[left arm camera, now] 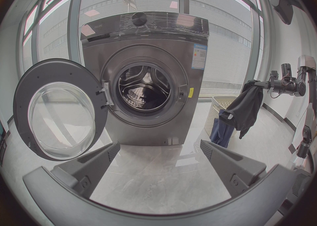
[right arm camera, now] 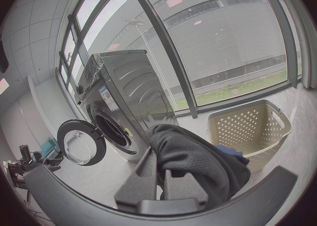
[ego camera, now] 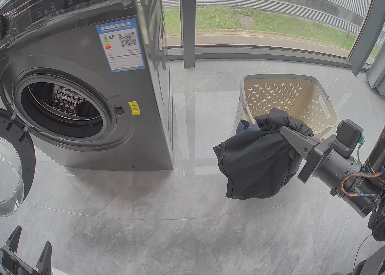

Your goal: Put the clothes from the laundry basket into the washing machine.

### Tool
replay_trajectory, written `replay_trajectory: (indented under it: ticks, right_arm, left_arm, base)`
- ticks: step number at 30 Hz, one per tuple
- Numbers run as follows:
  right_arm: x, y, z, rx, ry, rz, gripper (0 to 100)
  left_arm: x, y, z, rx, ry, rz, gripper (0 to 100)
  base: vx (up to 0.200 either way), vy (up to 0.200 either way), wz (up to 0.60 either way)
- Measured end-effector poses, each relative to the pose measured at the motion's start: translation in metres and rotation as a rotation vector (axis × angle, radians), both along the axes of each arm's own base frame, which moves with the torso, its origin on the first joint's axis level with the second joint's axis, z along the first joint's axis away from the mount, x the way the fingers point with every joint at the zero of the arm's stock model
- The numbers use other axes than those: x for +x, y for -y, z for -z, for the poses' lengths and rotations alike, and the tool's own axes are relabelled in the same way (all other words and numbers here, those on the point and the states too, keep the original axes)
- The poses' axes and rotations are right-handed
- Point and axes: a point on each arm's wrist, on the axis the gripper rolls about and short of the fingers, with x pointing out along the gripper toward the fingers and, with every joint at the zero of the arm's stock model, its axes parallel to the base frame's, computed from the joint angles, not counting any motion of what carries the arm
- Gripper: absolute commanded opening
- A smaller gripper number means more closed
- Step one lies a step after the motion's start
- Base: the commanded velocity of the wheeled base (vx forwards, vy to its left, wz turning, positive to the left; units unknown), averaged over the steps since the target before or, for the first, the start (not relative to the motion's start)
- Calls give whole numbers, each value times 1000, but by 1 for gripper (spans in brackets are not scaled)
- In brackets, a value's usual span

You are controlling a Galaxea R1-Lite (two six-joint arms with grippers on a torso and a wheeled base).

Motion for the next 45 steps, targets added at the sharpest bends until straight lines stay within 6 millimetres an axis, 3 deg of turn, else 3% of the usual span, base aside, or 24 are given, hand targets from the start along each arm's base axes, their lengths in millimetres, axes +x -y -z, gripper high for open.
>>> replay_trajectory:
  ticks: [11, 29, 35, 45]
  right_arm:
    - [0, 0, 0, -1, -1, 0, 0]
    - [0, 0, 1, -1, -3, 2, 0]
    - [0, 0, 1, -3, -5, 1, 0]
    - [0, 1, 1, -1, -3, 2, 0]
  left_arm:
    - [0, 0, 0, -4, 0, 0, 100]
    - [0, 0, 0, -5, 0, -1, 100]
    - [0, 0, 0, -5, 0, 0, 100]
    - [0, 0, 0, -7, 0, -2, 100]
  base:
    - [0, 36, 0]
    - [-200, 0, 0]
    - [0, 0, 0]
    - [0, 200, 0]
